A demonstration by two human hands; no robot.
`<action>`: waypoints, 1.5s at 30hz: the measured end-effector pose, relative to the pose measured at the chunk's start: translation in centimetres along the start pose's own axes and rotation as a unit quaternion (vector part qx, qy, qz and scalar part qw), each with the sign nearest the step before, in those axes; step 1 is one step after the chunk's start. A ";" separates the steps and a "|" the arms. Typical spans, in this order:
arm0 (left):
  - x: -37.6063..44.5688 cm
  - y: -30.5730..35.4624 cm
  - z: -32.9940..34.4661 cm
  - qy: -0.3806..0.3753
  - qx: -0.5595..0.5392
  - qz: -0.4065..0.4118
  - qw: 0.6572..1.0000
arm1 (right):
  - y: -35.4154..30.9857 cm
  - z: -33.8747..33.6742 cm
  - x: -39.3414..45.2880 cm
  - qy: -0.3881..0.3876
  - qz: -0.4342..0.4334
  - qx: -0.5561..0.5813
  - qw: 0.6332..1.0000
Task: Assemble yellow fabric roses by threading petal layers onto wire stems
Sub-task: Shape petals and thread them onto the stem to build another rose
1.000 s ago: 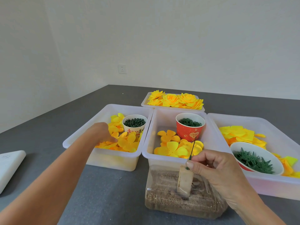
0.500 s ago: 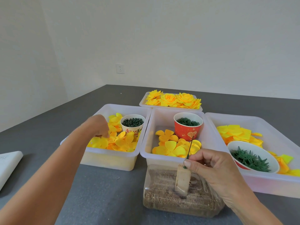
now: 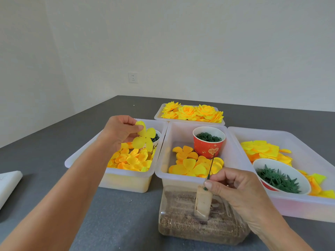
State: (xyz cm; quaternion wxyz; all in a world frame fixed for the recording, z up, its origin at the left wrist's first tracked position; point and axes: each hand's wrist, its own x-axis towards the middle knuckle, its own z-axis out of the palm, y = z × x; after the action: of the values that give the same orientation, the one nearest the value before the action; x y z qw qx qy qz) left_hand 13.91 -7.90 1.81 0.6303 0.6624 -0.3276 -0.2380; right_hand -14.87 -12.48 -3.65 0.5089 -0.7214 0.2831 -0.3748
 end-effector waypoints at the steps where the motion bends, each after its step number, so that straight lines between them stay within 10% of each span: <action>1: -0.3 0.2 0.4 -0.021 -0.032 0.002 0.999 | 0.0 0.0 0.0 -0.001 0.002 -0.001 1.000; 14: -3.8 2.4 6.5 -0.225 -0.231 -0.010 0.946 | -0.4 -1.1 0.2 -0.020 0.016 0.073 0.997; 20: -4.7 3.8 7.7 -0.254 -0.252 0.004 0.934 | -3.6 -2.9 2.0 0.068 -0.014 0.116 0.991; 45: -9.0 4.8 9.6 -0.266 -0.128 0.008 0.955 | -7.2 -2.9 3.8 -0.036 0.104 0.085 0.990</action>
State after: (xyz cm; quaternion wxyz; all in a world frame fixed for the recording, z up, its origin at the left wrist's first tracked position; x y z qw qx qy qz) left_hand 0.29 -7.78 4.78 0.6018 0.4860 -0.4552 -0.4409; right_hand -15.00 -14.65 4.71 0.6146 -0.6551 0.3052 -0.3162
